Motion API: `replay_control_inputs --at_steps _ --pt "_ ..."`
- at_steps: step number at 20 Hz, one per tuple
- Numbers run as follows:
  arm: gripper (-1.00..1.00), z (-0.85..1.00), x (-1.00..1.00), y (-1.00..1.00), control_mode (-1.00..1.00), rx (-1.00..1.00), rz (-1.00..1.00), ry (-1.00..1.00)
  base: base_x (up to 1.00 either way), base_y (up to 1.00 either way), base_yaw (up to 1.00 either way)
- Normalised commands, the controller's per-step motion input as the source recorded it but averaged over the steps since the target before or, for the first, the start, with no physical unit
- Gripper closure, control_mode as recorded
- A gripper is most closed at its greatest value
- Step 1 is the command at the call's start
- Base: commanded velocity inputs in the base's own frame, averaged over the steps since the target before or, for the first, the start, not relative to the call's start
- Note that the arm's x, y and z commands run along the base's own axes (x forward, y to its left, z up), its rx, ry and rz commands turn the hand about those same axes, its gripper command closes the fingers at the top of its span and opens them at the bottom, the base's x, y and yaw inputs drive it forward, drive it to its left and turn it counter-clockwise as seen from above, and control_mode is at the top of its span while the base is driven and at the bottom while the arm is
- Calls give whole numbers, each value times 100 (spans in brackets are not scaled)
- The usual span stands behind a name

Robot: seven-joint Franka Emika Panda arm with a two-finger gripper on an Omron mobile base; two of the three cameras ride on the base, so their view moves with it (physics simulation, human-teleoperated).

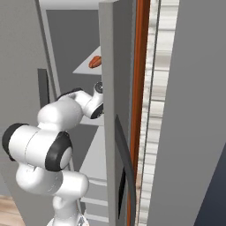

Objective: Take the kiwi, sweet potato, and chicken drumstick from the freezer and place them in the bowl on the counter.

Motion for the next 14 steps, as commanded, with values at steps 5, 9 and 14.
replay_control_inputs --at_steps 5,9,14 --pt "-100 -4 19 0 -100 0 0 0 0 0 0" --pt "-100 -9 20 0 -100 0 0 0 0 0 0" --pt "-100 -14 18 0 -100 0 0 0 0 0 0"
